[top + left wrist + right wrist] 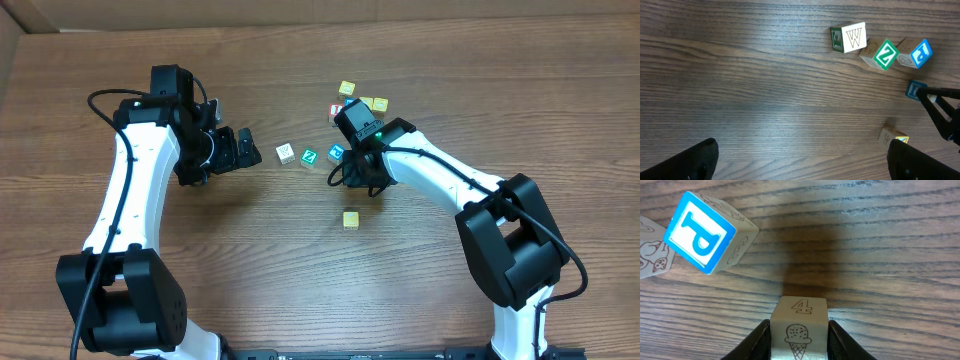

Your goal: Flip 5 blocks

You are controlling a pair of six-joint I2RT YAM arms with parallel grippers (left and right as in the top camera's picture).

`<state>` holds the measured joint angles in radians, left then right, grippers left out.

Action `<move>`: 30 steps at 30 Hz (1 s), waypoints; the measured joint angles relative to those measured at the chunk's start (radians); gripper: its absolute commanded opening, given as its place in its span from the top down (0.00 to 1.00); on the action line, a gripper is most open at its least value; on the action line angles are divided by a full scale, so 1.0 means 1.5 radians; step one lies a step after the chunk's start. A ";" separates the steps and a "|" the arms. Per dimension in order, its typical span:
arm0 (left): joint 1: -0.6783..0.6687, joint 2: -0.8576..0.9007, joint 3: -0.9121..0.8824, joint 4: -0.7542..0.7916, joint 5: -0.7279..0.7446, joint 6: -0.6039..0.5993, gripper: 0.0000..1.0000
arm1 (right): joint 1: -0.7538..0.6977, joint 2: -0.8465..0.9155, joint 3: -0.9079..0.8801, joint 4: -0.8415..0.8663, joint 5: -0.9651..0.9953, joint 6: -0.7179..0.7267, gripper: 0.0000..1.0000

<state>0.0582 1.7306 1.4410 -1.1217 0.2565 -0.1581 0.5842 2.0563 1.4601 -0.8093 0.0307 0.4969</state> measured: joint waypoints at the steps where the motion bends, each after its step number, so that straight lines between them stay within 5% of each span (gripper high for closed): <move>1: 0.000 0.000 0.000 0.000 0.000 0.000 0.00 | 0.000 0.000 0.000 -0.003 0.000 0.000 0.64; 18: 0.000 0.000 0.000 0.000 0.000 0.000 0.00 | -0.001 -0.048 0.013 -0.173 -0.013 0.000 0.67; 30: 0.000 0.000 0.000 0.000 0.000 0.000 0.00 | -0.001 -0.050 0.012 -0.192 -0.035 0.000 0.67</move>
<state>0.0582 1.7306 1.4410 -1.1217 0.2562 -0.1581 0.5827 1.9812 1.4776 -1.0966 -0.0219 0.4973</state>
